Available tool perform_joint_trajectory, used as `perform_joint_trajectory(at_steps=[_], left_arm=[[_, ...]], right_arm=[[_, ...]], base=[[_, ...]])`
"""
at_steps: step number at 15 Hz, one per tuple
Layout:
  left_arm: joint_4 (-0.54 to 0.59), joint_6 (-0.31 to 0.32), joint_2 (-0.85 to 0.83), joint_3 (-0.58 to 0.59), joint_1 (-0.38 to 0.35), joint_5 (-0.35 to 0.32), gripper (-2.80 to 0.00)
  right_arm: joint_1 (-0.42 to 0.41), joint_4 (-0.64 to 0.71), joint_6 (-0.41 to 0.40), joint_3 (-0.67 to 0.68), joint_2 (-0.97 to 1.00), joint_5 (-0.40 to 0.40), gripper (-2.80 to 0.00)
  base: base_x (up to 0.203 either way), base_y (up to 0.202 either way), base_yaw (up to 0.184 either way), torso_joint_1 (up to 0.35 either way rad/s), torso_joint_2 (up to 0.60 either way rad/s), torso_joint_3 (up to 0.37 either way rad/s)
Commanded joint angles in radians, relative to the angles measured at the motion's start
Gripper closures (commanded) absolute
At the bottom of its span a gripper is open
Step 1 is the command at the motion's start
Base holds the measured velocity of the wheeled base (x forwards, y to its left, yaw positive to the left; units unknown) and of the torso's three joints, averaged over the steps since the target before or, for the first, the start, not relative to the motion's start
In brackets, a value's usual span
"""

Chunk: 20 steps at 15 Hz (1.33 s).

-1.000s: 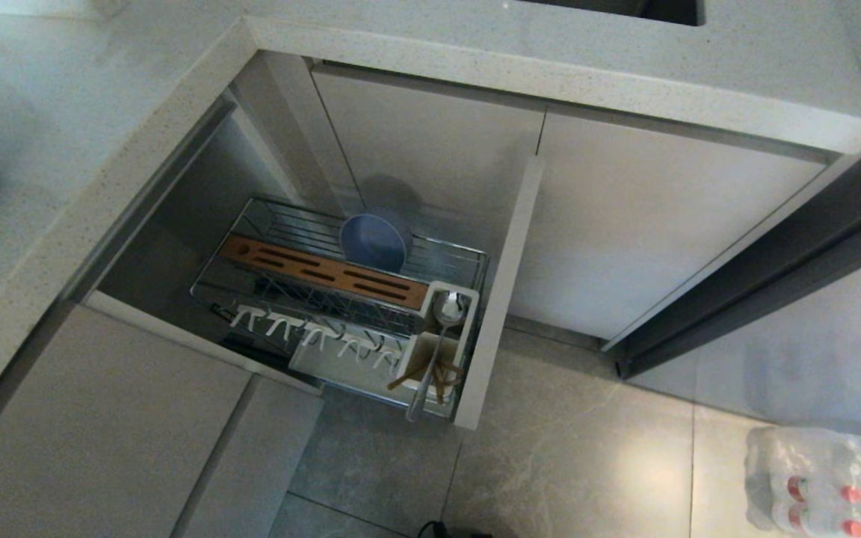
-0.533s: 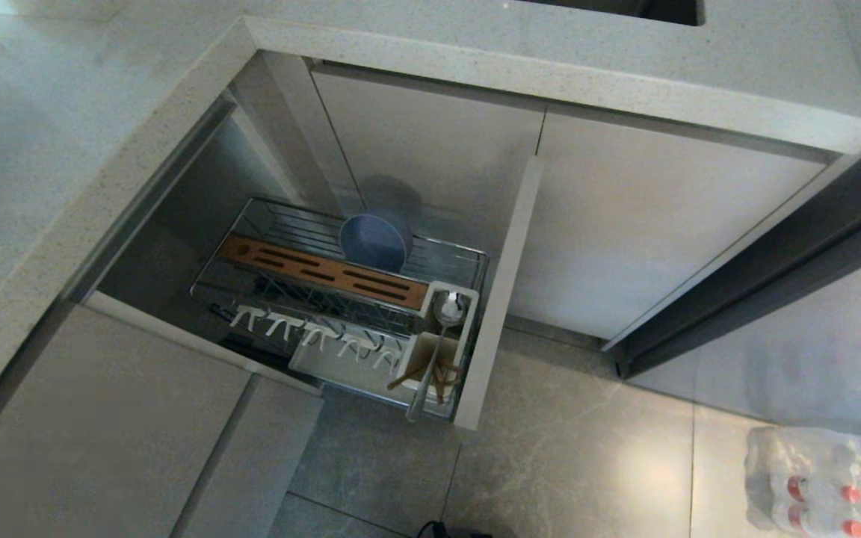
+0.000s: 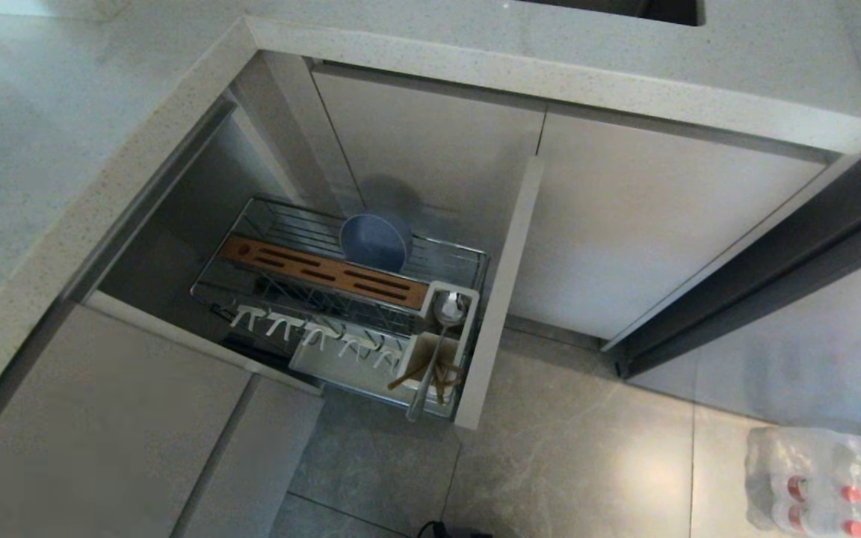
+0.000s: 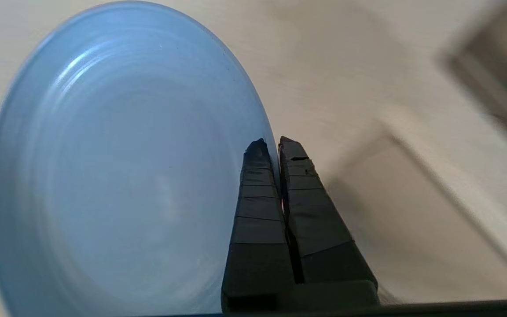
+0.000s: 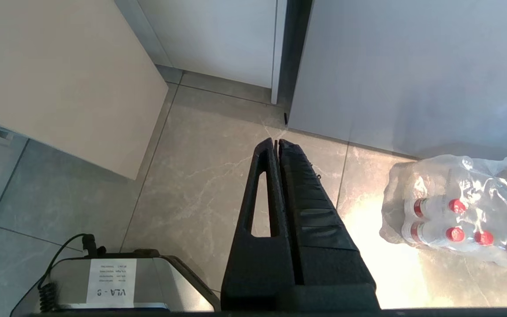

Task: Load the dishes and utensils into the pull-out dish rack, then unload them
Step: Pick up the plate and place it in the cupboard

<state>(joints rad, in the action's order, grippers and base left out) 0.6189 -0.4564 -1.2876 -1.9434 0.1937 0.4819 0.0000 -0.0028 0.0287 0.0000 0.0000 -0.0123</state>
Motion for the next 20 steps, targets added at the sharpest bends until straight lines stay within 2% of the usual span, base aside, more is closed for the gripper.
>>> perform_joint_trajectory(at_steps=[1, 3, 6, 9, 12, 15, 17, 20], left_arm=[[0.001, -0.010, 0.034, 0.006, 0.102, 0.004, 0.00], [-0.027, -0.062, 0.051, 0.017, 0.229, 0.005, 0.00], [-0.134, -0.132, 0.059, 0.057, 0.377, 0.006, 0.00], [-0.308, -0.157, 0.059, 0.171, 0.468, 0.024, 0.00], [-0.539, -0.167, 0.032, 0.286, 0.529, 0.061, 0.00], [-0.762, -0.169, -0.024, 0.381, 0.637, 0.127, 0.00], [-0.896, -0.160, -0.093, 0.434, 0.733, 0.206, 0.00], [-0.994, -0.156, -0.211, 0.458, 0.775, 0.351, 0.00]], right_arm=[[0.000, 0.000, 0.000, 0.000, 0.002, 0.000, 0.00], [0.000, 0.000, 0.000, 0.000, 0.002, 0.000, 0.00], [0.000, 0.000, 0.000, 0.000, 0.002, 0.000, 0.00], [0.000, 0.000, 0.000, 0.000, 0.002, 0.000, 0.00], [0.000, 0.000, 0.000, 0.000, 0.001, 0.000, 0.00], [0.000, 0.000, 0.000, 0.000, 0.002, 0.000, 0.00], [0.000, 0.000, 0.000, 0.000, 0.002, 0.000, 0.00], [0.000, 0.000, 0.000, 0.000, 0.002, 0.000, 0.00]], base=[[0.000, 0.000, 0.000, 0.000, 0.00, 0.000], [0.000, 0.000, 0.000, 0.000, 0.00, 0.000], [0.000, 0.000, 0.000, 0.000, 0.00, 0.000], [0.000, 0.000, 0.000, 0.000, 0.00, 0.000], [0.000, 0.000, 0.000, 0.000, 0.00, 0.000], [0.000, 0.000, 0.000, 0.000, 0.00, 0.000], [0.000, 0.000, 0.000, 0.000, 0.00, 0.000], [0.000, 0.000, 0.000, 0.000, 0.00, 0.000]])
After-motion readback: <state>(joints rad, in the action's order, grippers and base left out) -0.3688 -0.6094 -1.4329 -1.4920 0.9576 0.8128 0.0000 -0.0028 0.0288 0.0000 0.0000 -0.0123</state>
